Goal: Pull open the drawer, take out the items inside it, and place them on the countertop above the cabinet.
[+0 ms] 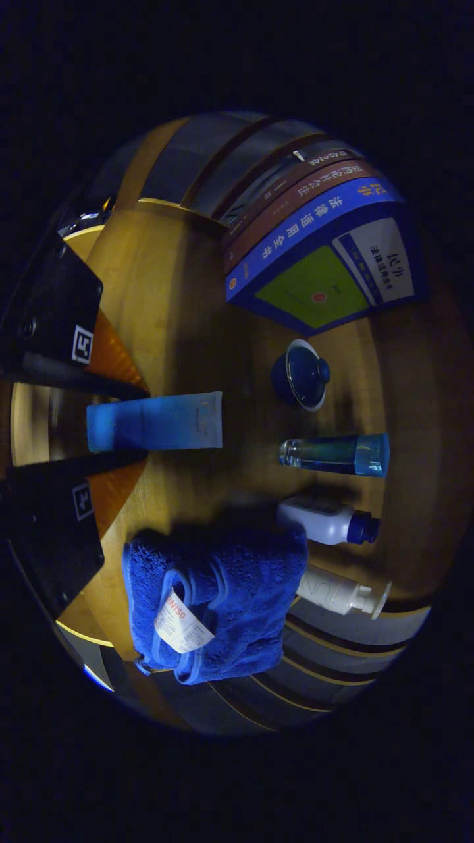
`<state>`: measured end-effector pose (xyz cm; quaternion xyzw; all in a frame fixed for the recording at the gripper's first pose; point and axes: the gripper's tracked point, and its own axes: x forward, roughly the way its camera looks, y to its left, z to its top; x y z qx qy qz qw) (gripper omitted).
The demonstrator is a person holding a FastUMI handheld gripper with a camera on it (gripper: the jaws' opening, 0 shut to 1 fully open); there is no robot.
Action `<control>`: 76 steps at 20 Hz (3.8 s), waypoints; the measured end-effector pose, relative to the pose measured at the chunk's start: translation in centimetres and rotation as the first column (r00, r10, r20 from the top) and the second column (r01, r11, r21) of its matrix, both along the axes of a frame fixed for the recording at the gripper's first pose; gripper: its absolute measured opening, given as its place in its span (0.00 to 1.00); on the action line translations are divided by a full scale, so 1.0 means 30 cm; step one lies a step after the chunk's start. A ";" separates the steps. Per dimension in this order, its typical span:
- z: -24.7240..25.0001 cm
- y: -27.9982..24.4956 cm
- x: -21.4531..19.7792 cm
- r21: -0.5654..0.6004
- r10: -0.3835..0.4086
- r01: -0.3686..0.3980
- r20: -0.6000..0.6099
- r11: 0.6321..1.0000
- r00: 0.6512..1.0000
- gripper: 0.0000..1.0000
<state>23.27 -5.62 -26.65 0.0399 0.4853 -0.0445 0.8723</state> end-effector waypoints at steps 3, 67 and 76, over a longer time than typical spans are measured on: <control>0.025 -0.004 -0.031 -0.008 0.009 -0.009 -0.001 1.000 1.000 0.87; -0.100 0.076 -0.594 0.004 -0.024 0.026 0.564 1.000 0.825 1.00; -0.116 0.071 -0.448 0.007 -0.036 0.039 0.566 0.999 0.824 1.00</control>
